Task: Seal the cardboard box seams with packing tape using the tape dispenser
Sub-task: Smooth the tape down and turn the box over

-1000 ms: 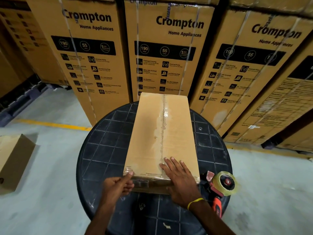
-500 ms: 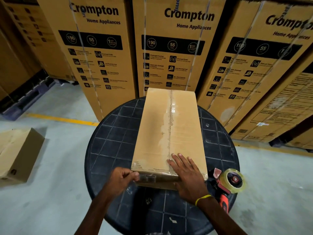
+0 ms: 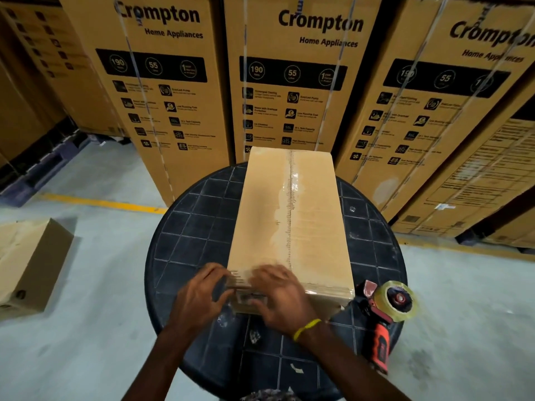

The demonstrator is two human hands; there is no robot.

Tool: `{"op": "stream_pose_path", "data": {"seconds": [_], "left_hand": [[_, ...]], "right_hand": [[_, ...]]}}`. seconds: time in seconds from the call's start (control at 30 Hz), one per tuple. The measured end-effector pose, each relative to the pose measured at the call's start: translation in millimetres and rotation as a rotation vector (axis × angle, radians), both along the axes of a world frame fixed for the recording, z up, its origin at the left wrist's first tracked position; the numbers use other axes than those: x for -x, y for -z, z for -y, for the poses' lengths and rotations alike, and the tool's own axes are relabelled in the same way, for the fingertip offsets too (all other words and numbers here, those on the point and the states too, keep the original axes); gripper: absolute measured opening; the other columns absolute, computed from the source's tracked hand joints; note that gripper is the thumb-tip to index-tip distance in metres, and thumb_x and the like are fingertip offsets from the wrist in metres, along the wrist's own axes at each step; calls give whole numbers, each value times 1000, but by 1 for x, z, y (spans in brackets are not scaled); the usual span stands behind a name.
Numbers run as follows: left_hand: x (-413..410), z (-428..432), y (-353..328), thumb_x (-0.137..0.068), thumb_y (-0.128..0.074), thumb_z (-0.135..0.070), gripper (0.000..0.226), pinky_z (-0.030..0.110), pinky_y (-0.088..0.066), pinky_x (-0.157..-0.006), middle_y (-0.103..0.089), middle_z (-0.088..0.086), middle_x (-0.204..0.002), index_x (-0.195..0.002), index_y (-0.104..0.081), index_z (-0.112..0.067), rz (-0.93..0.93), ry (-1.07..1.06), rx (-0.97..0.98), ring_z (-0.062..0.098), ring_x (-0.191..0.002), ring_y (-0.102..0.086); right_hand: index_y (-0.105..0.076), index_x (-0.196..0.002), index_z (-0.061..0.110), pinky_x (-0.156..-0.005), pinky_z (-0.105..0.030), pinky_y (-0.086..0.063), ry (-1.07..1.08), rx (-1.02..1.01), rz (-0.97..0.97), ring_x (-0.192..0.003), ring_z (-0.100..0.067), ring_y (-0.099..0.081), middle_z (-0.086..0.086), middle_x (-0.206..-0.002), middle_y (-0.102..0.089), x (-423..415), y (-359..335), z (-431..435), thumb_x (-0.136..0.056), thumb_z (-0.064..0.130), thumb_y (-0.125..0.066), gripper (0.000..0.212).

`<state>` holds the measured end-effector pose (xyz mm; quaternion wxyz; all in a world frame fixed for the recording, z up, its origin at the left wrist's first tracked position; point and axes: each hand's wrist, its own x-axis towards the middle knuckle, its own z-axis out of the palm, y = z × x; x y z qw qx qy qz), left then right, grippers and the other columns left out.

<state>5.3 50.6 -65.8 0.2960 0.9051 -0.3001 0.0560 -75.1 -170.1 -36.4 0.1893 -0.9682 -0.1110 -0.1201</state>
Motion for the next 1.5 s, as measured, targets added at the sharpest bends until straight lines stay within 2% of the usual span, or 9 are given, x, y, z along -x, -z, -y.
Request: {"op": "stream_pose_path", "data": {"seconds": [0.17, 0.53, 0.8, 0.97, 1.03, 1.13, 1.27, 1.4, 1.5], "left_hand": [[-17, 0, 5, -83, -68, -26, 18, 32, -54, -69, -70, -3, -86, -85, -78, -12, 64, 187, 238, 8, -79, -62], [-32, 1, 10, -90, -71, -27, 22, 24, -53, -72, -72, 0, -82, -77, -80, -12, 39, 327, 282, 8, -83, -62], [-30, 1, 4, -90, -72, -40, 31, 22, -56, -72, -70, -8, -84, -76, -79, -13, -25, 316, 296, 1, -84, -64], [-41, 12, -39, -69, -91, -36, 24, 27, -49, -69, -63, -17, -78, -64, -68, -32, -232, 198, -107, 3, -82, -63], [-36, 34, -71, -69, -86, -58, 31, 29, -44, -75, -63, -18, -91, -78, -70, -32, -129, 79, -373, 6, -93, -58], [-13, 85, -88, -60, -62, -92, 90, 37, -49, -95, -59, -11, -125, -122, -66, -27, -216, -58, -275, 15, -117, -55], [16, 101, -56, -29, -35, -111, 173, 48, -6, -127, 14, 10, -168, -160, 6, -5, -433, -160, -436, 31, -157, 5], [28, 51, -31, -83, -37, -70, 106, 46, -19, -123, -27, 28, -161, -151, -34, 11, -206, -104, -415, 46, -145, -37], [20, 14, -20, -73, -53, -64, 109, 39, -12, -122, -25, 22, -165, -155, -30, 5, -167, 61, -412, 42, -151, -28]], "right_hand": [[-79, -98, 24, -107, -40, -46, -122, 77, 81, -110, -18, -69, 7, -107, -78, -41, 17, -32, -79, 29, -75, 21], [-79, -102, 25, -112, -59, -39, -99, 149, 382, -123, -24, -66, 8, -119, -76, 25, 26, 84, -91, 30, -74, 13], [-80, -109, 23, -105, -48, -47, 56, 173, 212, -118, -16, -68, 6, -123, -74, 85, 13, 181, -104, 48, -44, 43], [-81, -104, 13, -81, -39, -64, 56, 89, 227, -98, -17, -76, -5, -116, -77, 86, 4, 172, -108, 40, -36, 53], [-82, -98, 13, -75, -39, -65, 41, 97, 295, -90, -20, -78, -5, -110, -79, 87, 3, 155, -109, 34, -32, 55], [-82, -97, 16, -75, -33, -64, -18, 28, 241, -79, -18, -76, -1, -99, -81, 89, 5, 86, -105, 30, -37, 48], [-75, -97, 15, -77, -36, -61, -244, -139, -86, -82, -25, -71, -5, -87, -76, 71, 4, -8, -95, 20, -64, 12], [-77, -91, 20, -78, -29, -60, -149, -564, -60, -83, -13, -74, 4, -93, -79, 45, -22, -17, -82, 17, -71, 11], [-73, -97, 19, -81, -32, -57, -67, -565, -17, -89, -19, -70, 0, -97, -76, 5, -38, -27, -88, 21, -64, 14]]}}
